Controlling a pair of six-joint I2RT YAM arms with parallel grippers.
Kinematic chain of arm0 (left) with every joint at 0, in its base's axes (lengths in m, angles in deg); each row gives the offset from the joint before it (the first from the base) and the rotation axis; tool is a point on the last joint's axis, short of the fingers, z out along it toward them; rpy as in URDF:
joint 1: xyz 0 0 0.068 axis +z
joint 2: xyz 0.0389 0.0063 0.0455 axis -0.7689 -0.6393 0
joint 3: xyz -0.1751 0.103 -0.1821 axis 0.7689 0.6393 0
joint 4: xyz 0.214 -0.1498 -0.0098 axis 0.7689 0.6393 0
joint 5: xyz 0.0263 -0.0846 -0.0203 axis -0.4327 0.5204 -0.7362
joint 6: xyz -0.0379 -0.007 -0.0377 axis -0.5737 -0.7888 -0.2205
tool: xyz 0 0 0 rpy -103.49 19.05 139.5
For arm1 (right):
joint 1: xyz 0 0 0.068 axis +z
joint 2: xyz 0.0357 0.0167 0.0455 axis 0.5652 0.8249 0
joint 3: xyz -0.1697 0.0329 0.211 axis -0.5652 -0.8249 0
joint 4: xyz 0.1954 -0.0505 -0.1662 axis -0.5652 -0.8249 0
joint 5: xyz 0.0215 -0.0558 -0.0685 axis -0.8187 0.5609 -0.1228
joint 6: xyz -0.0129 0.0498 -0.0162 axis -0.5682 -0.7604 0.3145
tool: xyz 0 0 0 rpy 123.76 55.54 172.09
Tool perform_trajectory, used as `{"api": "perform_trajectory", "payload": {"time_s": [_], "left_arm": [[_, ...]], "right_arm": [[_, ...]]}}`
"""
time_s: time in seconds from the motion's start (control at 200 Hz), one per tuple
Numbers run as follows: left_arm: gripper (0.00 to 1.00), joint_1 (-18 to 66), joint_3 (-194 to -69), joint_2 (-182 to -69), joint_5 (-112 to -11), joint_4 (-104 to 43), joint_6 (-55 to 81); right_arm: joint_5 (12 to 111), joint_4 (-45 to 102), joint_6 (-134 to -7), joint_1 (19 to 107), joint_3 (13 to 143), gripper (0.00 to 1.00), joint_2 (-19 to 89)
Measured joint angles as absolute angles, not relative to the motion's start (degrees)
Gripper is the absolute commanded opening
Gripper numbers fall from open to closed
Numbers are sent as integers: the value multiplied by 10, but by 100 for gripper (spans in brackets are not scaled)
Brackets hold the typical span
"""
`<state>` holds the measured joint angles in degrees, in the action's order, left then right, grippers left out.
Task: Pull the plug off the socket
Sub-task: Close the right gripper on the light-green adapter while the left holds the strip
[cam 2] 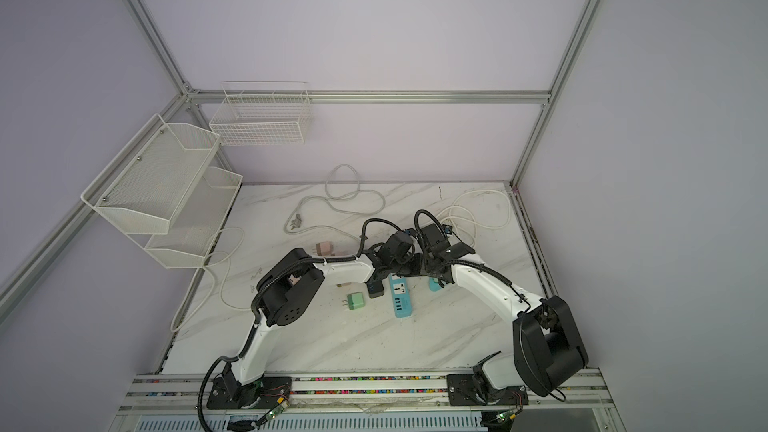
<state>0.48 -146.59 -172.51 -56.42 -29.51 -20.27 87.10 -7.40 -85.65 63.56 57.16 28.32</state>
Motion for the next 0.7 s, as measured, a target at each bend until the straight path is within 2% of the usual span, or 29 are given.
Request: {"api": "perform_trajectory", "payload": {"time_s": [0.365, 0.7], "left_arm": [[40, 8, -1466, -1733, -549, -317, -193], [40, 7, -1466, -1734, -550, -320, -190]], "right_arm": [[884, -77, -858, 636, 566, 44, 322], [887, -66, -862, 636, 560, 39, 350]]}}
